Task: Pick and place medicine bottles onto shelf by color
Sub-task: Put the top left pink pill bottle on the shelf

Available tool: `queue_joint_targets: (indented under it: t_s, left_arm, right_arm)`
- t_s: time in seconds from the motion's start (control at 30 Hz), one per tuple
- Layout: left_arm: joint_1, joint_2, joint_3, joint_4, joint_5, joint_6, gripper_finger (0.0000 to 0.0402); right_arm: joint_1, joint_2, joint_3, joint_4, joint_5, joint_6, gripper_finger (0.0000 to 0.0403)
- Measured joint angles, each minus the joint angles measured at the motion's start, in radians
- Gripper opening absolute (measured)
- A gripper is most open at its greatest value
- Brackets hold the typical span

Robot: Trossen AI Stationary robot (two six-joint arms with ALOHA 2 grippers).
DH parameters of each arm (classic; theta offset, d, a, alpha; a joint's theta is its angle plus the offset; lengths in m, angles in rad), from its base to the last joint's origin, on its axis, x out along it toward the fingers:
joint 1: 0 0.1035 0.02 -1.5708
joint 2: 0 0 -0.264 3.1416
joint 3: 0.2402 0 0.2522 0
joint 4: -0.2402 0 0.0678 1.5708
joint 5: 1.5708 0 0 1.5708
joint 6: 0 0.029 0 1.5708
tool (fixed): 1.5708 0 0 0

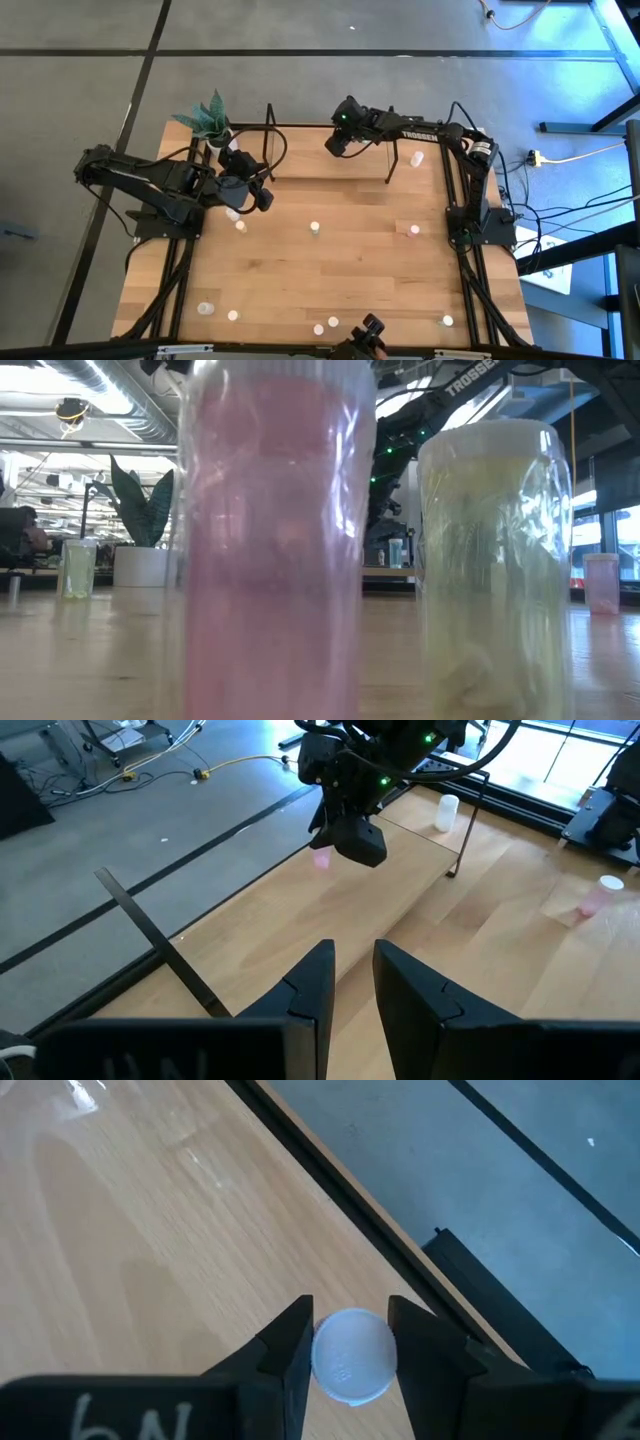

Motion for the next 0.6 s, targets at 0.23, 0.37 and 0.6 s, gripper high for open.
queue_joint_targets:
  t_s: [0.23,0.37,0.6]
  left_arm:
    - [0.000,0.000,0.000,0.000,0.000,0.000,0.0066]
    - [0.000,0.000,0.000,0.000,0.000,0.000,0.0066]
    - [0.000,0.000,0.000,0.000,0.000,0.000,0.0066]
  right_arm:
    - [0.000,0.000,0.000,-0.008,0.000,0.010,0.0123]
    - [0.000,0.002,0.000,-0.009,0.000,0.003,0.0123]
    - [0.000,0.003,0.000,-0.011,0.001,-0.049,0.0123]
